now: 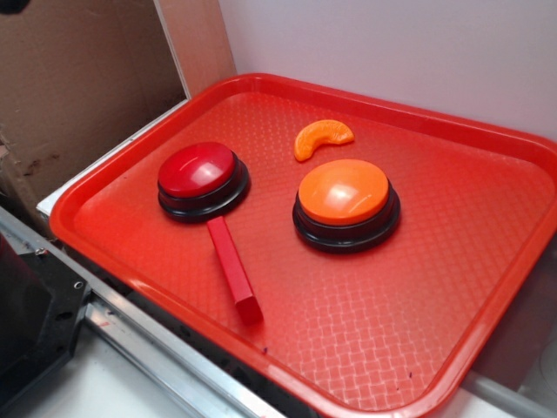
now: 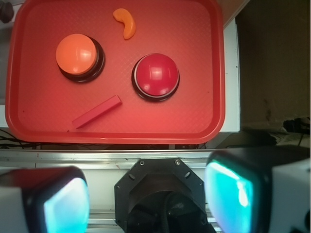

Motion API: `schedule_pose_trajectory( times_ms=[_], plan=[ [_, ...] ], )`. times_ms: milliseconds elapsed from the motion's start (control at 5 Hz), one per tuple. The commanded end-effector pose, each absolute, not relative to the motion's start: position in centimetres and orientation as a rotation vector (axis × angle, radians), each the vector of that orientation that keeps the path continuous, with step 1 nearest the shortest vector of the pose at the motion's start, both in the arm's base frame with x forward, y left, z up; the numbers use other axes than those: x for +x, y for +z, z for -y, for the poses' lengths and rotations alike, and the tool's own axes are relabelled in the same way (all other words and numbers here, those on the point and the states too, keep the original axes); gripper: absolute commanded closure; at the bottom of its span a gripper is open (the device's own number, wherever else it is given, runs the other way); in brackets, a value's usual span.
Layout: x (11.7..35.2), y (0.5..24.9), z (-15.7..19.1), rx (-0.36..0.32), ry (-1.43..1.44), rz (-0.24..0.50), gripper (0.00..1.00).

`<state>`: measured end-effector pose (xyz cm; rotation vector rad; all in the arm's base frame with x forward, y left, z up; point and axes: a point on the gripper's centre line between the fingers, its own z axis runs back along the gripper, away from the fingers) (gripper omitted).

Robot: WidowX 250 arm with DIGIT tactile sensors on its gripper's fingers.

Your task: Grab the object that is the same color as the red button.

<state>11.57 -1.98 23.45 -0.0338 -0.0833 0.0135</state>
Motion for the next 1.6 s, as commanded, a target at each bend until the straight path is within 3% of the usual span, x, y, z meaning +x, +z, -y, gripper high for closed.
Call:
schedule_pose_trajectory(
  times_ms=[0,200,600,800,1000,1200,1400],
  plan=[
    [11.6,23.4,2.0,-0.034,0.014,0.083,0.0],
    [12.3,22.1,2.5,-0.051,0.072,0.076,0.0],
    [13.8,19.2,4.0,-0.058,0.261,0.131,0.0],
    [14.5,16.7,4.9,-0.111,0.38,0.173,0.0],
    [14.6,14.6,5.8,-0.15,0.457,0.143,0.0],
    [15.8,10.8,6.6,-0.201,0.554,0.133,0.0],
    [16.9,7.3,7.8,-0.165,0.593,0.095,0.0]
  ],
)
